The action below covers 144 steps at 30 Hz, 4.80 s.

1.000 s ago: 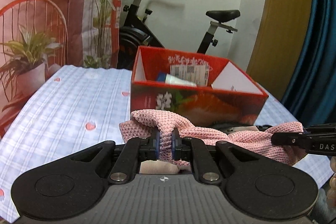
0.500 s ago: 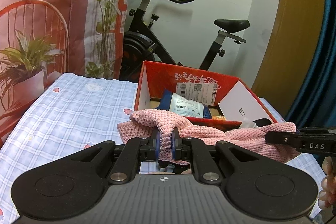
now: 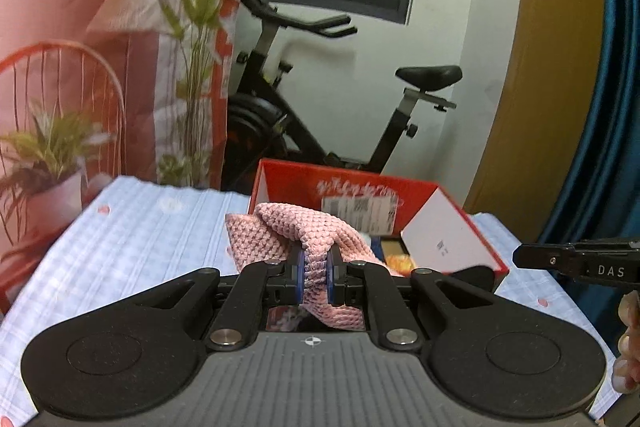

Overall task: Organize soft objects
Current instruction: 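Carry the pink towel with both grippers over the red box, then lower the pink towel into the box and open both grippers, then lower both grippers to the cream knit towel and close on it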

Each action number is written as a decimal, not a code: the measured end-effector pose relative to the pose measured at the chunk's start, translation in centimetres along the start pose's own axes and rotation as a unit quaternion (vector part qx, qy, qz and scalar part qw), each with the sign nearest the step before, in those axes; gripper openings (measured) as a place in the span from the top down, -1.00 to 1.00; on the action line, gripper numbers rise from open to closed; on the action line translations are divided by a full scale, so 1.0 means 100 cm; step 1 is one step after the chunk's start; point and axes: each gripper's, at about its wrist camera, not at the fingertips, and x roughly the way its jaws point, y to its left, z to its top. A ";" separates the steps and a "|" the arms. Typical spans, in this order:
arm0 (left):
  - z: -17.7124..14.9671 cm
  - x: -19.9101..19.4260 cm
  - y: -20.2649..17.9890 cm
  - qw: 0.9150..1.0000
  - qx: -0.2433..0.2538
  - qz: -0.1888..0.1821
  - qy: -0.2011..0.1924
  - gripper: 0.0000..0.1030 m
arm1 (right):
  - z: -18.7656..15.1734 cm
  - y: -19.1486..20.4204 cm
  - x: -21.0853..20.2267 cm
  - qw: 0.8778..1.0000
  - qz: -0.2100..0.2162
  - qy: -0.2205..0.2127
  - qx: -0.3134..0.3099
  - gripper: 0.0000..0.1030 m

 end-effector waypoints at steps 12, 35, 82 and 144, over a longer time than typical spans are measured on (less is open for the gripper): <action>-0.033 0.018 0.013 0.998 -0.010 0.027 0.062 0.78 | -0.044 0.019 0.019 0.997 0.026 0.075 -0.019 0.67; -0.043 0.003 0.018 0.998 -0.020 0.022 0.062 0.78 | -0.093 0.043 0.015 0.993 -0.029 0.080 -0.076 0.93; 0.055 0.167 -0.007 0.989 0.096 0.056 0.097 0.78 | 0.063 -0.040 0.163 0.994 -0.066 0.073 -0.042 0.94; 0.000 0.018 0.036 0.999 0.014 -0.010 0.047 -1.00 | 0.002 -0.015 0.018 0.992 -0.102 -0.067 0.004 -0.99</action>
